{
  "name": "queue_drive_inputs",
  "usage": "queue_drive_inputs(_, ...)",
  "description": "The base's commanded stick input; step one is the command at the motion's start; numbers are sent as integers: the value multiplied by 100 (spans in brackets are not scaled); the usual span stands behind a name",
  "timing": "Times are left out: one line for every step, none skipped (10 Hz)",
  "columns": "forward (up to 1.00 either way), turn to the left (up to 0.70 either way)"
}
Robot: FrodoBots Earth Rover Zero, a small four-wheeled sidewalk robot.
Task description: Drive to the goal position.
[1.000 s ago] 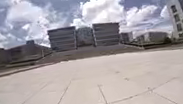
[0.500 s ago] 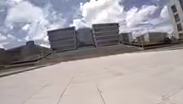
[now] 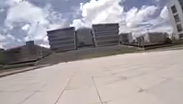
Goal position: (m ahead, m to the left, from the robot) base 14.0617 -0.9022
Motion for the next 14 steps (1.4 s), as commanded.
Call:
queue_drive_inputs(70,0)
queue_drive_inputs(70,1)
queue_drive_inputs(70,2)
queue_drive_inputs(70,2)
queue_drive_inputs(70,2)
queue_drive_inputs(70,2)
queue_drive_inputs(70,1)
queue_drive_inputs(70,1)
queue_drive_inputs(70,2)
queue_drive_inputs(70,2)
queue_drive_inputs(70,1)
queue_drive_inputs(70,1)
queue_drive_inputs(70,1)
queue_drive_inputs(70,0)
